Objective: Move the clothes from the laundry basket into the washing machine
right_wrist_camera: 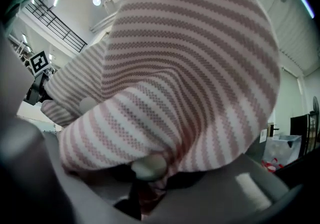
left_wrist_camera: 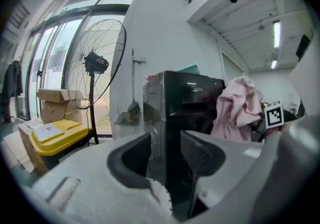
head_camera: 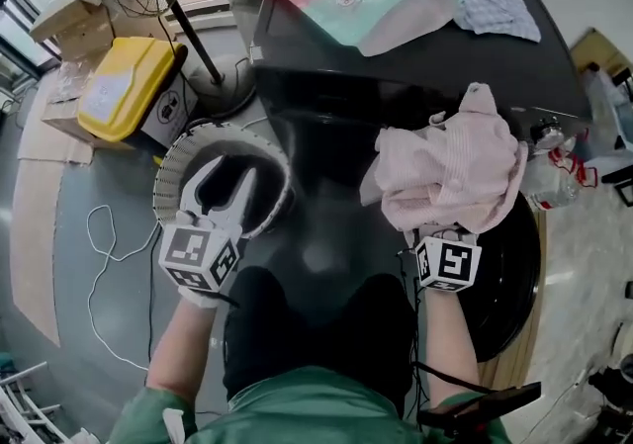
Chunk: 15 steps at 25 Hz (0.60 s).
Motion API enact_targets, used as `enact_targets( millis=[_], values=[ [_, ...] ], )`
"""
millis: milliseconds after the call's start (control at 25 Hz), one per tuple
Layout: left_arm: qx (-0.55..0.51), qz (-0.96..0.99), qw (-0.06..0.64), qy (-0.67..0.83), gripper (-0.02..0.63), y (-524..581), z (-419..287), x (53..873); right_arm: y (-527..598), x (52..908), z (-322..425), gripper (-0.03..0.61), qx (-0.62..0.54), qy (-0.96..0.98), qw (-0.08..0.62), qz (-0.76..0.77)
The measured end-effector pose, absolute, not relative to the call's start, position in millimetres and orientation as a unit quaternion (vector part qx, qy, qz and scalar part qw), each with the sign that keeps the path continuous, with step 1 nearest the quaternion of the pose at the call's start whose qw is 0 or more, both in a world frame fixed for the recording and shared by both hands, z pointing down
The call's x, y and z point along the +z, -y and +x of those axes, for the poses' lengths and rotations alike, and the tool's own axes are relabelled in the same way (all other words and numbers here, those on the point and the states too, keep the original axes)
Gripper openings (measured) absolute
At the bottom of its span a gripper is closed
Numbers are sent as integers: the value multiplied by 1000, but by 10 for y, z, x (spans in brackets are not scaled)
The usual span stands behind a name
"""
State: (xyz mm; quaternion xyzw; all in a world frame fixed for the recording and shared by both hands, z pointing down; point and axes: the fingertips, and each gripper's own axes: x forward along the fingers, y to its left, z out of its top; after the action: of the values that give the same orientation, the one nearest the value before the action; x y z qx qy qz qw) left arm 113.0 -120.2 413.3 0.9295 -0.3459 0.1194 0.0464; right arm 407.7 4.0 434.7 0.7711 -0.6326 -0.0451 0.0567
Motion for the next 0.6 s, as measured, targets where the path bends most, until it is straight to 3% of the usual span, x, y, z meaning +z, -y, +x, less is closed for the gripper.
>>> enact_targets(
  millis=[600],
  values=[
    [88, 928, 18, 362, 187, 1371, 938, 5226, 530, 5929, 4328, 83, -35, 621, 67, 781]
  ],
)
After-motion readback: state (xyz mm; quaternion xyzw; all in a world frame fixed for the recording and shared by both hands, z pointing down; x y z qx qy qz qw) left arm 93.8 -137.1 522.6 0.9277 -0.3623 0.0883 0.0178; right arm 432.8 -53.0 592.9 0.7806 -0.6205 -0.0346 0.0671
